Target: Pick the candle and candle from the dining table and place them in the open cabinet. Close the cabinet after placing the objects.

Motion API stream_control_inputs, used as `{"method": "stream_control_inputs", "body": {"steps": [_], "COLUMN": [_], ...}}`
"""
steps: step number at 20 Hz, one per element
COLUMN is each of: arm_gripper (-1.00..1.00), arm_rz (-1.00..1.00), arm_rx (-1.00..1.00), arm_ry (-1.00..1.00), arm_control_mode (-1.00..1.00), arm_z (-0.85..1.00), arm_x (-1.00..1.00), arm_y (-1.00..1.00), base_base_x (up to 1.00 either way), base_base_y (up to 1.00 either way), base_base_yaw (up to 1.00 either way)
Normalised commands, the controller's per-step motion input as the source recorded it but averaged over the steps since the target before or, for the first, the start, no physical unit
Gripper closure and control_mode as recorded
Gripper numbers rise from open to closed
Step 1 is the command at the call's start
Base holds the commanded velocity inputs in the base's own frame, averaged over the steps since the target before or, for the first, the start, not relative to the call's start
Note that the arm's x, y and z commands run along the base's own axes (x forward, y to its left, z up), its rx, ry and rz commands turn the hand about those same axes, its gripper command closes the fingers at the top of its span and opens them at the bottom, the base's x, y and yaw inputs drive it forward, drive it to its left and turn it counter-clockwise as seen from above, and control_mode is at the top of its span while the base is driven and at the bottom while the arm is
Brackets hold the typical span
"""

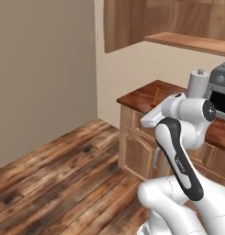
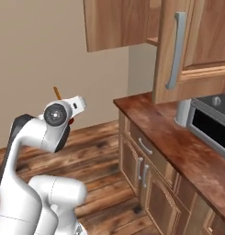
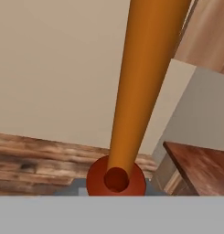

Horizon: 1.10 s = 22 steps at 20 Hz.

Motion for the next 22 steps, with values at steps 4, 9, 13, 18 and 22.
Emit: {"method": "stream_control_inputs", "body": {"steps": [4,9,13,18,22], "arm_gripper": [1.0,1.0,1.0,1.0,1.0], "arm_rz": [0.0,0.0,0.0,0.0,0.0], "arm_rx": [0.0,0.0,0.0,0.0,0.0], "arm_ry": [0.0,0.0,0.0,0.0,0.0], "arm_control_mode": [1.0,1.0,1.0,1.0,1.0], "arm_z": [0.0,0.0,0.0,0.0,0.0], "arm_x": [0.0,0.0,0.0,0.0,0.0], "arm_y": [0.0,0.0,0.0,0.0,0.0], "base_base_x": [0.13,0.13,0.46,0.59,0.5], "base_base_y": [0.47,0.32,0.45,0.68,0.42], "base_base_yaw": [-0.36,-0.39,-0.39,-0.36,-0.36]}}
